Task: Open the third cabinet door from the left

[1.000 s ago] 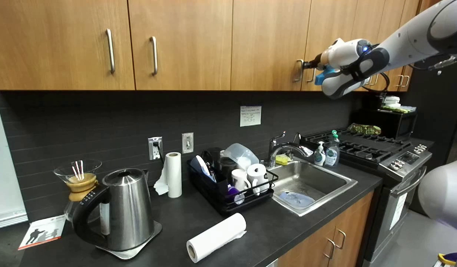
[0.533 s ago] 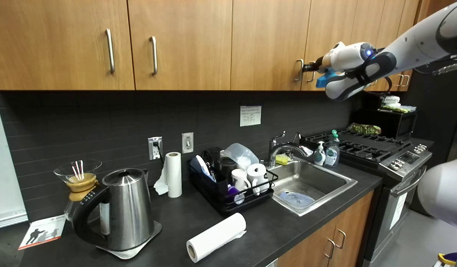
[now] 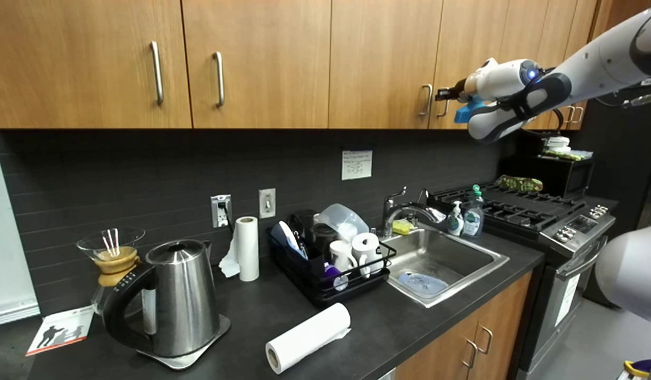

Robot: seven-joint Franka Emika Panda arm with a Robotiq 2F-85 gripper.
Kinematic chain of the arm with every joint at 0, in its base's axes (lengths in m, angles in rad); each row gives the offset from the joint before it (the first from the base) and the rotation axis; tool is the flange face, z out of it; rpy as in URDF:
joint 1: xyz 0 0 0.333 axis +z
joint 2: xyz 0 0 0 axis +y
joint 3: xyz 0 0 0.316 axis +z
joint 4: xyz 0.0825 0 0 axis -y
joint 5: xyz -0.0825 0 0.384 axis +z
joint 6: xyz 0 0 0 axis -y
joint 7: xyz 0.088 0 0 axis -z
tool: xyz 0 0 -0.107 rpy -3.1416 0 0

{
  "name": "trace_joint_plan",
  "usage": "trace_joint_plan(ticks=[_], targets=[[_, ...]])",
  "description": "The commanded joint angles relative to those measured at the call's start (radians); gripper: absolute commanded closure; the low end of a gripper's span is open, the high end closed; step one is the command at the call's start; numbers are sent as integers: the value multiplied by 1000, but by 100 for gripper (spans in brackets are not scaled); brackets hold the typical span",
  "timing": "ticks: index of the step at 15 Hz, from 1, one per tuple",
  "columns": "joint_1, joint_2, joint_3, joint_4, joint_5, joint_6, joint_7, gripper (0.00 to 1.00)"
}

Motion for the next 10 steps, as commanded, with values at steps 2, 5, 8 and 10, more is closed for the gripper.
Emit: trace_joint_plan(ticks=[2, 5, 8, 10], targets=[[-32, 2, 29, 5, -19, -20, 9, 51], [-49, 10, 50, 5, -36, -26, 7, 30], [-85, 42, 109, 10, -81, -34, 1, 61], [-118, 76, 164, 15, -130, -44, -7, 67]])
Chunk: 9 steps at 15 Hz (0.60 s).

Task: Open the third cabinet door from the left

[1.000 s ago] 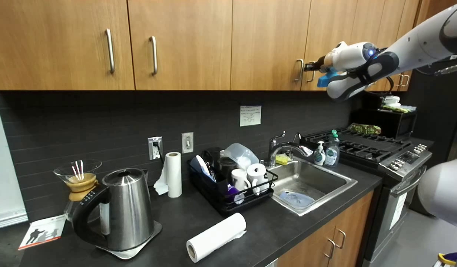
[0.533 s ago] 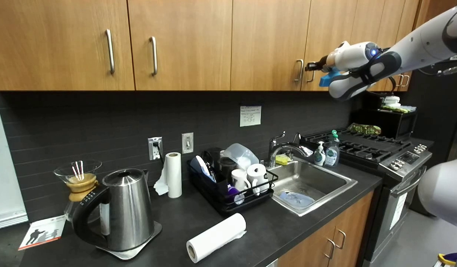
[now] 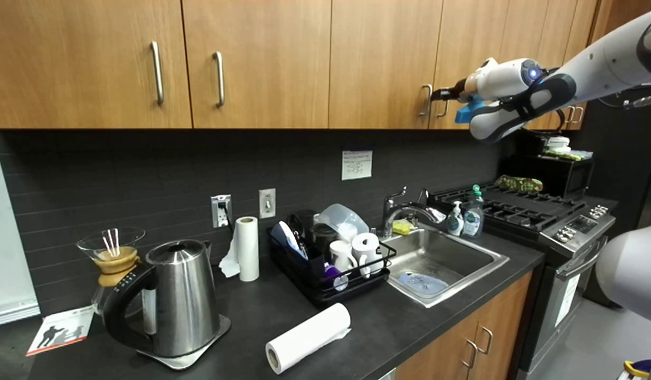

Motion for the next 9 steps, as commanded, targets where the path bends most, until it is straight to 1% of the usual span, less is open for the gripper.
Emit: trace_joint_plan(ticks=[1, 2, 3, 4, 5, 8, 9], targets=[[-79, 72, 123, 16, -104, -31, -9, 73], [-96, 90, 151, 14, -130, -35, -13, 80], [-112, 115, 183, 17, -157, -44, -21, 90], [-130, 135, 213, 15, -182, -55, -25, 97], [-144, 151, 236, 14, -201, -64, -28, 100], [-182, 178, 287, 7, -228, -89, -32, 100], [-190, 170, 288, 4, -221, -87, -26, 100]])
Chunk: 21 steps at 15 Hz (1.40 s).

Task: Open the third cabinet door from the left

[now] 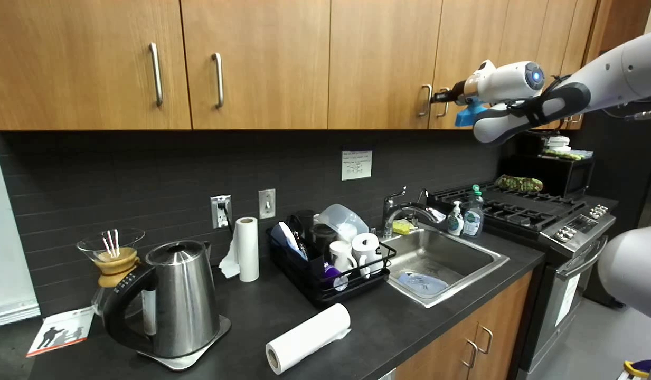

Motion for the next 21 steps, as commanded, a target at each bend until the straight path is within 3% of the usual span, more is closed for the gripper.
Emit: trace_joint_plan(ticks=[1, 12, 13, 14, 19, 21], targets=[[-52, 26, 62, 1, -22, -30, -12, 100], [-78, -20, 35, 10, 24, -67, 10, 100], [-135, -188, 33, -109, 50, 16, 114, 100], [-142, -206, 42, -121, 58, 36, 121, 100], [-258, -409, 144, -229, 202, 136, 177, 100], [-323, -475, 245, -219, 253, 100, 204, 100]])
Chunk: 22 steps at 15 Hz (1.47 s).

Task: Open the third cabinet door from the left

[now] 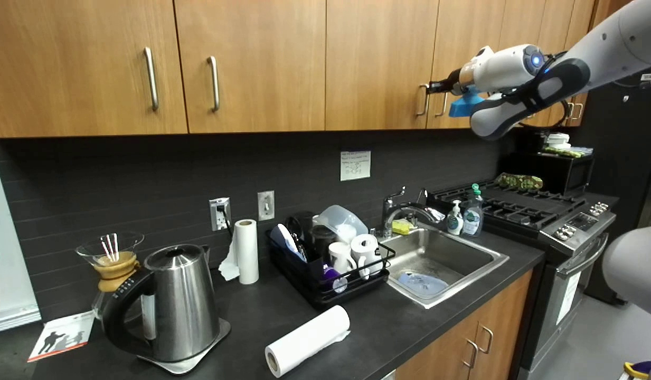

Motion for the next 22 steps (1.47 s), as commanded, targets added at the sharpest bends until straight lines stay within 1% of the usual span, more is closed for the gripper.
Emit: trace_joint_plan(ticks=[1, 3, 4, 5, 6, 7, 9, 10, 11, 12, 14, 17, 18, 19, 20, 21, 22], targets=[[-144, -209, 153, -34, 100, -5, 99, 100], [-182, -280, 225, -15, 151, -11, 133, 100], [-191, -333, 237, -15, 175, 3, 163, 100], [-180, -373, 236, -8, 203, 7, 180, 100], [-149, -402, 210, 3, 237, -10, 184, 100], [-114, -435, 166, 1, 261, -7, 194, 100], [-31, -495, 71, -25, 306, -3, 225, 100], [21, -521, 13, -46, 318, -1, 239, 74], [79, -555, -49, -69, 336, -1, 258, 73], [143, -591, -116, -93, 352, -17, 276, 69], [274, -659, -238, -159, 372, -27, 312, 60], [488, -769, -383, -272, 394, -68, 362, 40], [588, -792, -408, -327, 563, -98, 208, 31], [663, -829, -441, -362, 611, -132, 188, 26], [546, -718, -365, -271, 510, -85, 234, 42], [628, -742, -379, -314, 709, -110, 63, 36], [662, -770, -396, -335, 725, -122, 65, 30]])
